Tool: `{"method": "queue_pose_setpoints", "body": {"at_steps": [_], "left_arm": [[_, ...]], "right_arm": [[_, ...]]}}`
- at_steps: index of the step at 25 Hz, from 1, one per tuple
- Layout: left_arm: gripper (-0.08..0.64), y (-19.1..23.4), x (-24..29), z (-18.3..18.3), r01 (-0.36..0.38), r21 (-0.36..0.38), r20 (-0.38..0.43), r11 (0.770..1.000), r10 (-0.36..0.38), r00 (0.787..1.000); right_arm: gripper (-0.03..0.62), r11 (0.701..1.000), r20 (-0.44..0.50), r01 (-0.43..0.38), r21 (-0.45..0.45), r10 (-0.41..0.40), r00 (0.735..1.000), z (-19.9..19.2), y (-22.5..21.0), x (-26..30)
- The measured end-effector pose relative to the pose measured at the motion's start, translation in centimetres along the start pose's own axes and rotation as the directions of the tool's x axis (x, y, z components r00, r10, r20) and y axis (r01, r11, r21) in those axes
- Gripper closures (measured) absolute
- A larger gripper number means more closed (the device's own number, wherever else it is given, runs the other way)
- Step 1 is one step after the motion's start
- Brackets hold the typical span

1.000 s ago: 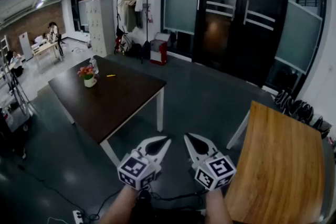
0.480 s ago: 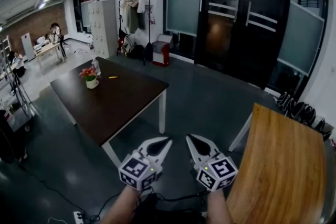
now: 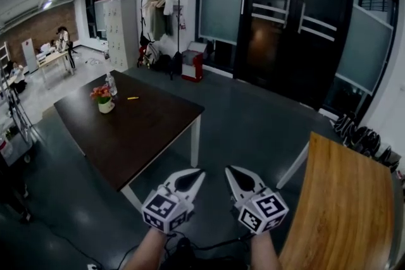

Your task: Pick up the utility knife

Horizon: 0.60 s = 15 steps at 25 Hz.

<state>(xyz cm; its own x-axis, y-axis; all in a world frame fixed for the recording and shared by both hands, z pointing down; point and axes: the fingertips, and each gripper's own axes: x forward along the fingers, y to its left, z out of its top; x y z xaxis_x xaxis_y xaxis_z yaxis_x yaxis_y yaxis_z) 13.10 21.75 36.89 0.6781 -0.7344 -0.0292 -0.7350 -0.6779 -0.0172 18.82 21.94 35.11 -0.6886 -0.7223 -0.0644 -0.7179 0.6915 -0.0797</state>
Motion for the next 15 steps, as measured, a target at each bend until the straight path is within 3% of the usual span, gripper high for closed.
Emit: {"method": "queue_pose_setpoints", "body": {"at_steps": [10,15], "left_arm": [[0.56,11.4,6.0,-0.4,0.035,-0.055,0.006,0.998,-0.035,0.999],[0.56,15.3,8.5,-0.1,0.039,-0.074,0.0,0.996,-0.04,0.999]], "right_arm": [[0.589,0.998,-0.053,0.062,-0.022,-0.063,0.997,-0.4,-5.5,11.0],[0.589,0.998,-0.051,0.057,-0.022,-0.058,0.997,0.2,-7.5,15.6]]}}
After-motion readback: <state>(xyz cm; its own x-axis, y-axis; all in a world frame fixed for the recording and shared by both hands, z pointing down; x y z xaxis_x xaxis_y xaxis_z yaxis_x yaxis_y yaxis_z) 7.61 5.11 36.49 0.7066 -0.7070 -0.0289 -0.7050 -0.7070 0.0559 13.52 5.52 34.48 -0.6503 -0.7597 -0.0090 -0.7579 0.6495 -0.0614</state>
